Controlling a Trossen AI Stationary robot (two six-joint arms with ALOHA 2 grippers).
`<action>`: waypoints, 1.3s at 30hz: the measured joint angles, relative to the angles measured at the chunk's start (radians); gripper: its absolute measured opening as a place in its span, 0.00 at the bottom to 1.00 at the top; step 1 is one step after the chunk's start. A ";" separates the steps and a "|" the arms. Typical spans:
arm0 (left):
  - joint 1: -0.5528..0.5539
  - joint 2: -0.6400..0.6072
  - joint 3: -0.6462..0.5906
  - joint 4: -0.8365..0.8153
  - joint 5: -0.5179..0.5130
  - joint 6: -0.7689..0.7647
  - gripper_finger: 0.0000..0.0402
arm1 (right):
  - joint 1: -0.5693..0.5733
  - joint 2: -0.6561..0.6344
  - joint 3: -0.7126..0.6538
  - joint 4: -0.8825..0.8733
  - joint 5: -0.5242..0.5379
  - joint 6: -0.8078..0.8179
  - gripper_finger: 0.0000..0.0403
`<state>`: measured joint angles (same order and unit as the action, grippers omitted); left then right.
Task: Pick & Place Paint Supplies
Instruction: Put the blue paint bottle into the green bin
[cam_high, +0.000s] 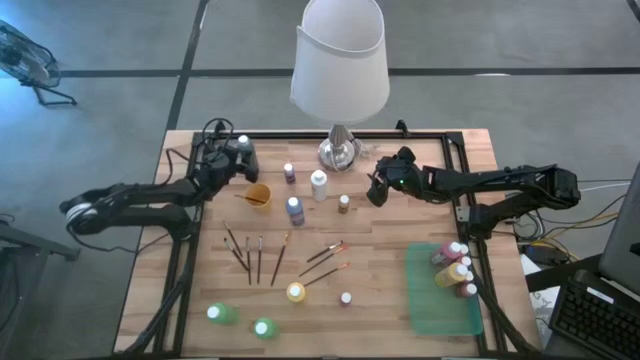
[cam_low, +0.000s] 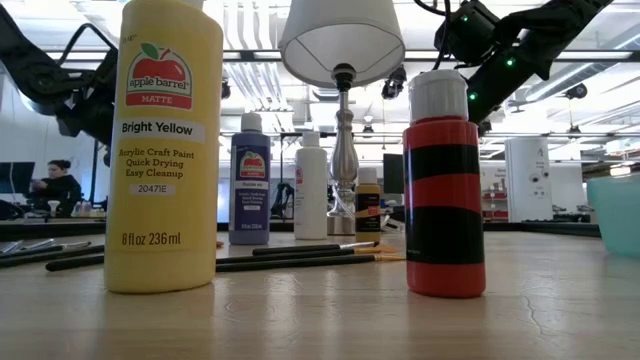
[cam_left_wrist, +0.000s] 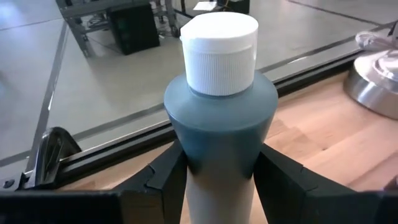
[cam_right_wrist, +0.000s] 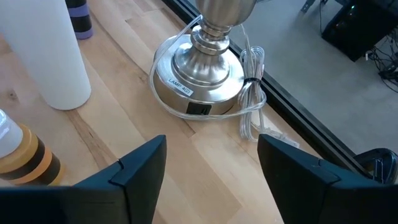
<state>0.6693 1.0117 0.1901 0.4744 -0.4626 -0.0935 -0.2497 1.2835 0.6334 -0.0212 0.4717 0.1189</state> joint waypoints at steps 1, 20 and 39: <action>0.000 -0.004 0.000 -0.012 0.004 0.003 0.41 | 0.000 0.000 0.000 0.000 0.000 0.000 0.64; 0.003 -0.123 0.040 -0.064 0.121 0.066 0.41 | 0.001 0.000 0.000 -0.001 0.000 0.004 0.71; 0.004 -0.274 0.118 -0.188 0.356 0.068 0.41 | 0.000 0.000 0.000 -0.001 0.000 0.001 0.61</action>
<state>0.6731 0.7373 0.3079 0.2868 -0.1063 -0.0260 -0.2501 1.2835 0.6334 -0.0219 0.4713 0.1197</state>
